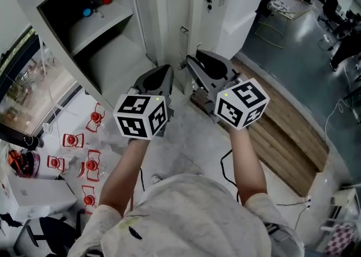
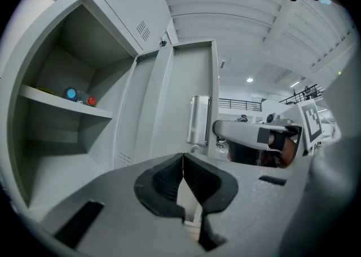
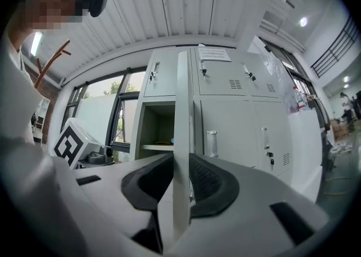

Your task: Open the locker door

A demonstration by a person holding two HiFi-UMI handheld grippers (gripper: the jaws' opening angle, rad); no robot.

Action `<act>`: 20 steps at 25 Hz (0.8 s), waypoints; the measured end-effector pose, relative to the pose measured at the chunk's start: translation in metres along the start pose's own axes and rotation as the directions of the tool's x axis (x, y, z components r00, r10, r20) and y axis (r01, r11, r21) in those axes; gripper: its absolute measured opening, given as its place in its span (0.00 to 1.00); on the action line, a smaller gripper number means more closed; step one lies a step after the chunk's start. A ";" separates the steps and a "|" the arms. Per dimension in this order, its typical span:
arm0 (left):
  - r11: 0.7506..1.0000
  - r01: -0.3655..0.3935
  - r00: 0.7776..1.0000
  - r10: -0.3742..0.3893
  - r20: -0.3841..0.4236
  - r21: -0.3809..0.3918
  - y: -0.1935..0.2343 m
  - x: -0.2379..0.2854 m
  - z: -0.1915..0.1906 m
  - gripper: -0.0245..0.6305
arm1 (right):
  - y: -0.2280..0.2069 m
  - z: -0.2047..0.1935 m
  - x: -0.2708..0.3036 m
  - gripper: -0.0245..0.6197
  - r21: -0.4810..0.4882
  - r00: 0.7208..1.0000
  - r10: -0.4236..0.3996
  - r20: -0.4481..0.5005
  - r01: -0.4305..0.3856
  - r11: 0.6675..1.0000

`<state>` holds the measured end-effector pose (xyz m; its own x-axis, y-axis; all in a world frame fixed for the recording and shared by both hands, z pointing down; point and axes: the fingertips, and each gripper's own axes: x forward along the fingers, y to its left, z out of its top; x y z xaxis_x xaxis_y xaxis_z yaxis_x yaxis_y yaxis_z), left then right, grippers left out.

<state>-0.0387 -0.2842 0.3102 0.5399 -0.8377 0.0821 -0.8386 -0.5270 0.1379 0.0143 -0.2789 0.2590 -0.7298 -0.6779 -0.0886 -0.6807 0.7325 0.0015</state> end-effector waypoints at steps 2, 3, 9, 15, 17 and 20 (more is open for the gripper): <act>1.000 0.004 1.000 -0.004 0.000 0.002 -0.002 0.003 0.000 0.05 | -0.008 0.000 -0.001 0.17 0.001 1.000 -0.020 0.001 0.020 1.000; 1.000 0.005 1.000 -0.005 -0.001 0.003 -0.002 0.004 0.000 0.05 | -0.012 0.000 -0.002 0.17 0.001 1.000 -0.030 0.003 0.030 1.000; 1.000 0.001 1.000 -0.001 -0.004 0.003 0.002 0.008 -0.001 0.05 | -0.036 0.000 -0.003 0.16 0.012 0.997 -0.081 0.007 0.081 0.997; 1.000 0.005 1.000 -0.005 -0.006 0.007 0.002 0.012 0.001 0.05 | -0.052 0.000 -0.001 0.16 0.019 0.993 -0.116 0.011 0.116 0.993; 1.000 0.010 1.000 -0.010 -0.008 0.010 0.001 0.014 0.001 0.05 | -0.058 0.000 -0.001 0.16 0.024 0.991 -0.133 0.014 0.133 0.991; 1.000 0.018 1.000 -0.018 -0.008 0.015 -0.001 0.017 0.001 0.05 | -0.066 -0.001 0.000 0.17 0.034 0.988 -0.156 0.018 0.156 0.987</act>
<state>-0.0287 -0.2978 0.3103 0.5556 -0.8269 0.0874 -0.8296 -0.5443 0.1244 0.0593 -0.3272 0.2597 -0.6132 -0.7828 -0.1059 -0.7833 0.6199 -0.0465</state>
